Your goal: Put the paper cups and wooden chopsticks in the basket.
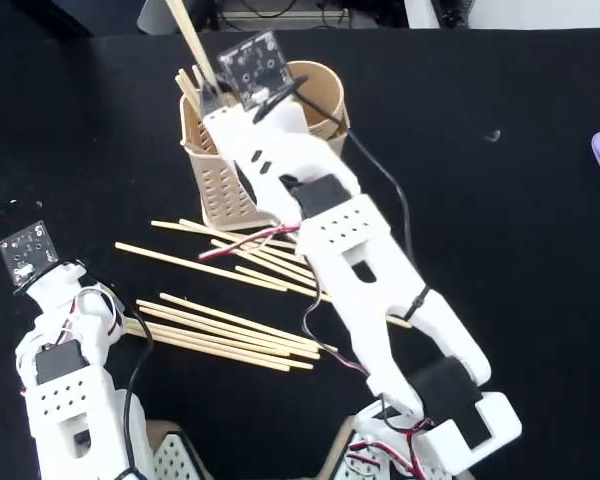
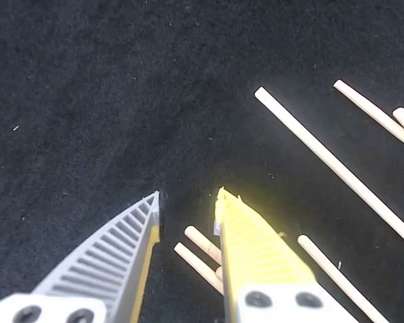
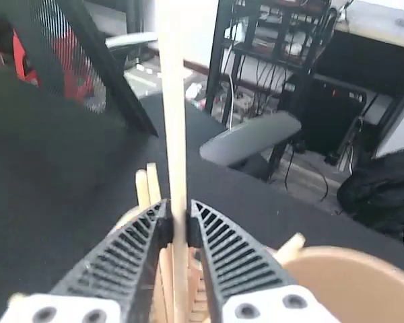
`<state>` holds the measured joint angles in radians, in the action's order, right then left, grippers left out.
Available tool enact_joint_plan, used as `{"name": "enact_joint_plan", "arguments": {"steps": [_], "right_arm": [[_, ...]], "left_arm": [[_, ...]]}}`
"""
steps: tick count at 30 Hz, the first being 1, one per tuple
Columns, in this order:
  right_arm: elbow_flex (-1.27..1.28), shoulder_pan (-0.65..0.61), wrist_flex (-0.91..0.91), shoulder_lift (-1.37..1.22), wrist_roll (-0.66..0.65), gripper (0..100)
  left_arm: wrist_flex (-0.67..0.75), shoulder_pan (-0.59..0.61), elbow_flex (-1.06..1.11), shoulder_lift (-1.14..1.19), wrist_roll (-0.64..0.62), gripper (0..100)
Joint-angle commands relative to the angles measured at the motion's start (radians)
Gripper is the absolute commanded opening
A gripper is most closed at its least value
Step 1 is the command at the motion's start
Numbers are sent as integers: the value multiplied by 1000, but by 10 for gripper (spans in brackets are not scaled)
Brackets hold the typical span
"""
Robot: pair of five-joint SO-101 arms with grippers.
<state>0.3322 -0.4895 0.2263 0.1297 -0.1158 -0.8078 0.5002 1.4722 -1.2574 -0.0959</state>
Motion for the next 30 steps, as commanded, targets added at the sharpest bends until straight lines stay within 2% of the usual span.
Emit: {"name": "enact_joint_plan", "arguments": {"steps": [1,12,17,25,30], "right_arm": [[62,-9,-81,15,6,11],[93,-12,-107,15,6,24],[54,-40,2,15,8,141],[-44,-54,89,50,8,104],[-77,-55,249,245,2,103]], "left_arm": [[9,-13,-8,-9,-8,145],[9,-13,-8,-9,-8,145],[9,-13,-8,-9,-8,145],[9,-12,-8,-9,-8,145],[9,-12,-8,-9,-8,145]]}}
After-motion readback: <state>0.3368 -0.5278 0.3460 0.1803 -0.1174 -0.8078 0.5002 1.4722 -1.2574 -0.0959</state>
